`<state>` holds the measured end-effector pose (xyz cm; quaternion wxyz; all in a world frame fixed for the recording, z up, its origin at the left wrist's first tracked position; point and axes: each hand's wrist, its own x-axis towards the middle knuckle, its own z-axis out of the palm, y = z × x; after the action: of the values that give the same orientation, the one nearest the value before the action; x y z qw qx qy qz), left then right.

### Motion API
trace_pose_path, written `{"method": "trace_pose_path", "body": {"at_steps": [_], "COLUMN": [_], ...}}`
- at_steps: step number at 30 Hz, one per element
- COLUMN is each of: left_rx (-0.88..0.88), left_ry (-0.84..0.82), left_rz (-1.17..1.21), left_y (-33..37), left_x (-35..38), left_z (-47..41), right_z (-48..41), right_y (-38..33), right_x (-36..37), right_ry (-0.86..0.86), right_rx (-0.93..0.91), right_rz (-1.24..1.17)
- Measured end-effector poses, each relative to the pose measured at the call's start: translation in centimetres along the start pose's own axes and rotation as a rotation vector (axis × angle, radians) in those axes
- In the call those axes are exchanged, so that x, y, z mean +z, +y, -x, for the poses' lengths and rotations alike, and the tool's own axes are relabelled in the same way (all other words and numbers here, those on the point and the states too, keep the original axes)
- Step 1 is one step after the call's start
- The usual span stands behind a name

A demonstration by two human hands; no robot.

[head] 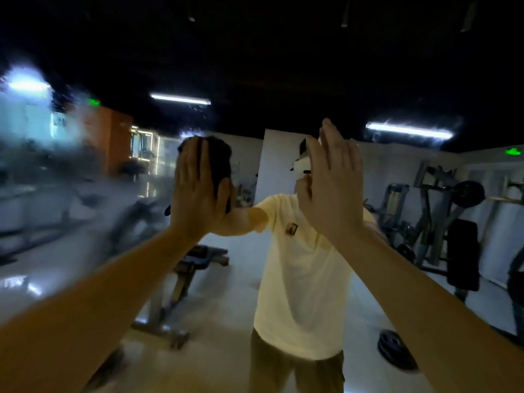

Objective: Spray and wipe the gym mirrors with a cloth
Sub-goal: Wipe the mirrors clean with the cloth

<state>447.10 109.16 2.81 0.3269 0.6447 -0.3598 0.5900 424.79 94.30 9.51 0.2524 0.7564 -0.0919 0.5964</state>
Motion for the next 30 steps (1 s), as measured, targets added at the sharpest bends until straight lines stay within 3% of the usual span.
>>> {"method": "trace_pose_path", "body": {"at_steps": [2,4,5,9,11,20,25,27,30], "left_rx": [-0.166,-0.222,-0.171,0.33,0.452,-0.094,-0.456,-0.424,-0.177], "left_ry": [0.072,0.111,0.095,-0.031,-0.066,0.062,0.09,0.094,0.062], "left_rz": [0.025,0.049,0.073,0.108,0.086,0.024,0.062,0.077,0.084], "left_y": [0.2,2.6,4.2,7.2,5.7,-9.0,-7.2,-4.3,1.7], "left_x": [-0.4,-0.7,-0.5,0.2,-0.4,-2.4,-1.9,-1.8,-0.9], "left_z": [-3.2,-5.1,-5.2,-5.4,-6.0,-8.0,-7.3,-7.4,-6.1], "right_z": [-2.6,-4.5,-4.8,-4.7,-4.0,-4.2,-4.1,-3.7,-3.5], "right_y": [-0.5,-1.2,-1.5,-2.0,-1.5,-2.3,-3.5,-4.5,-4.5], "right_x": [0.3,1.0,1.4,2.9,2.8,3.3,3.6,4.1,4.5], "right_ry": [-0.021,-0.037,-0.047,-0.073,-0.044,0.001,-0.004,-0.017,-0.037], "right_rx": [-0.011,-0.004,0.01,0.019,0.015,0.049,0.103,0.107,0.089], "right_rz": [0.045,0.097,0.134,0.234,0.22,0.246,0.225,0.226,0.206]}}
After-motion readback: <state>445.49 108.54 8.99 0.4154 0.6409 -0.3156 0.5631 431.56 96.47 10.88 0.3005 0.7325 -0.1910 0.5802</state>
